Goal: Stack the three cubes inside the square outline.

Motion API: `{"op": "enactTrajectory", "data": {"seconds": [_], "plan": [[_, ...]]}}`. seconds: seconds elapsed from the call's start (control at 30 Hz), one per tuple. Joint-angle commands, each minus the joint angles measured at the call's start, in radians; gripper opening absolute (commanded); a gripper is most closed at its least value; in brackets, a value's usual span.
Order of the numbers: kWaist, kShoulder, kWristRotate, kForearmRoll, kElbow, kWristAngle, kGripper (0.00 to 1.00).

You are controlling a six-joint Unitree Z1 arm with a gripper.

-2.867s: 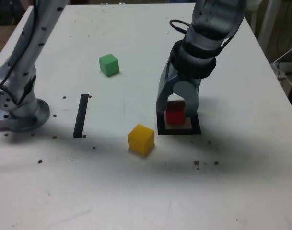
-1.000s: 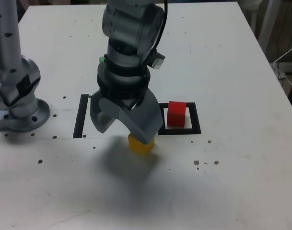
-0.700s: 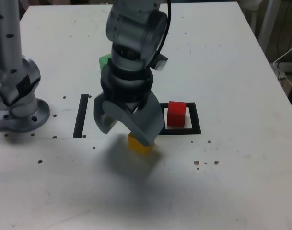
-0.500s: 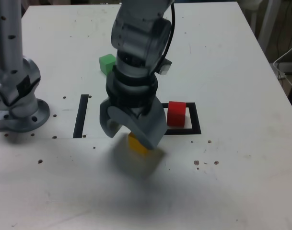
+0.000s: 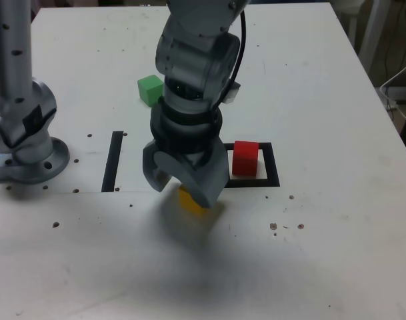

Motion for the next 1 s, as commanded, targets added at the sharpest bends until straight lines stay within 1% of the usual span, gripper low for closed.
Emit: {"op": "enactTrajectory", "data": {"seconds": [0.0,0.13,0.37,0.47,0.6,0.8,0.87,0.97], "plan": [[-0.001,0.005,-0.002,-0.007,0.004,-0.004,0.42],[-0.001,0.006,-0.002,-0.012,0.006,-0.011,0.35],[-0.002,0.007,0.007,-0.013,0.005,-0.017,0.19],[-0.002,0.007,0.011,-0.013,0.006,-0.025,0.15],[-0.002,0.005,0.016,-0.007,0.007,-0.032,0.12],[-0.002,-0.007,0.018,0.025,-0.005,-0.024,0.09],[-0.002,-0.016,0.019,0.051,-0.019,-0.020,0.09],[-0.001,-0.041,0.020,0.122,-0.064,-0.004,0.09]]}}
